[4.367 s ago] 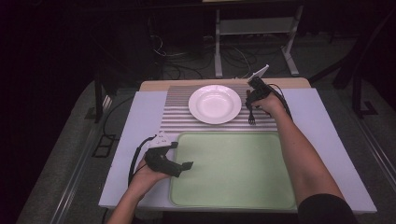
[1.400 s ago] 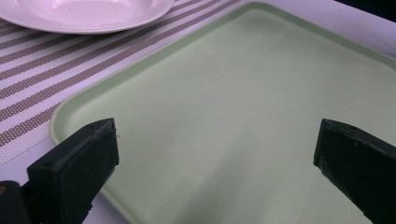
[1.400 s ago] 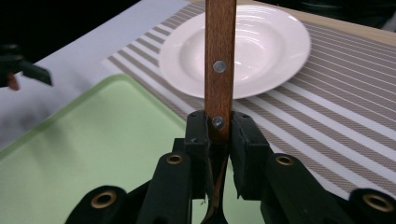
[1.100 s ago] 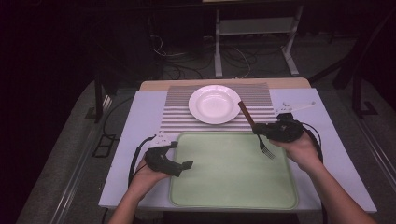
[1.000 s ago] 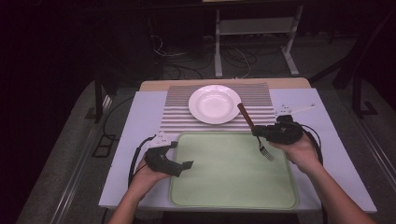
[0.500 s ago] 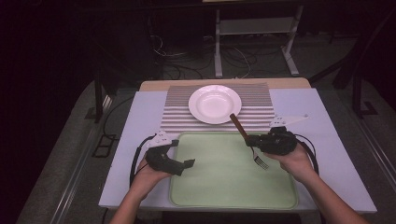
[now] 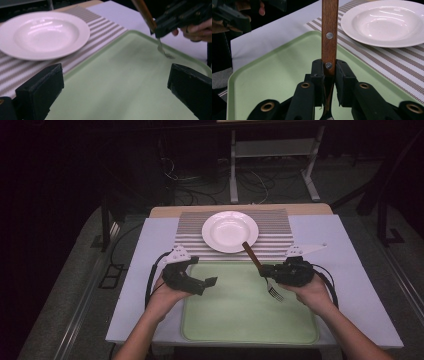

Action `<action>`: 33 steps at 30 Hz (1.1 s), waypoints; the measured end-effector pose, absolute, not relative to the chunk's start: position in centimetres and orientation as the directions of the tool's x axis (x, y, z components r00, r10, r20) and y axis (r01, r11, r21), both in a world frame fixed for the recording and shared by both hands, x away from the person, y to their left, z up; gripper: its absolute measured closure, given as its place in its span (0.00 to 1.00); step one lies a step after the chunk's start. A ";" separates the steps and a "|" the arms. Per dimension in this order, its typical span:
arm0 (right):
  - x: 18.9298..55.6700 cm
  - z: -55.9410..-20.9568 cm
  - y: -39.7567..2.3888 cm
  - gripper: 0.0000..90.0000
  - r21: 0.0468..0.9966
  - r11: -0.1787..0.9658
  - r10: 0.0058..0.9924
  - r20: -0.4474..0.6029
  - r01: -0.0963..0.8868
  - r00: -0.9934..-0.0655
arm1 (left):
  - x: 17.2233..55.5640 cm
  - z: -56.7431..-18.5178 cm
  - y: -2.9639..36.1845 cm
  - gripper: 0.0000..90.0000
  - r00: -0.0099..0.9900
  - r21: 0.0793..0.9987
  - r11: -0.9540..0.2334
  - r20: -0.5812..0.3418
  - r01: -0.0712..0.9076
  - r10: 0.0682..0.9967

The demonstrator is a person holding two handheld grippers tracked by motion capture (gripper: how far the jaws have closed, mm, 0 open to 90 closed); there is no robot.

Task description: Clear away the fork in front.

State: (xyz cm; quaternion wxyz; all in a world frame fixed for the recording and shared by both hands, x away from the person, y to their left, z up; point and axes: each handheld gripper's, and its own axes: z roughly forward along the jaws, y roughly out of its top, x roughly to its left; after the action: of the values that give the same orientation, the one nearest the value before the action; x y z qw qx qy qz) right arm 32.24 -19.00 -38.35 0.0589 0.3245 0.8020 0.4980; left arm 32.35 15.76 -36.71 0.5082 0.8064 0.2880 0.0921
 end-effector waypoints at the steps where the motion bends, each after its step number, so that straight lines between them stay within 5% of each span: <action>1: 32.3 -38.3 -19.0 0.86 0.837 0.290 0.581 0.231 0.463 -0.781 | 32.8 -36.1 15.3 0.03 0.819 0.881 -0.310 -0.136 0.357 0.558; 16: 32.6 -38.2 -18.8 0.86 0.856 0.265 0.592 0.219 0.444 -0.776 | 34.0 -35.6 11.4 0.12 0.835 0.894 -0.278 -0.164 0.351 0.525; 33: 32.0 -38.0 -16.8 0.86 0.867 0.283 0.564 0.194 0.409 -0.803 | 33.8 -36.0 9.0 0.36 0.834 0.893 -0.218 -0.248 0.393 0.492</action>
State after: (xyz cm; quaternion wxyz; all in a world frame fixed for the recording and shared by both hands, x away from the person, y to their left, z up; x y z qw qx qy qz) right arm 32.01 -16.80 -38.05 0.0752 0.3051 0.7975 0.5151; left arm 33.84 9.02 -36.01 0.5570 0.7791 0.2843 0.0444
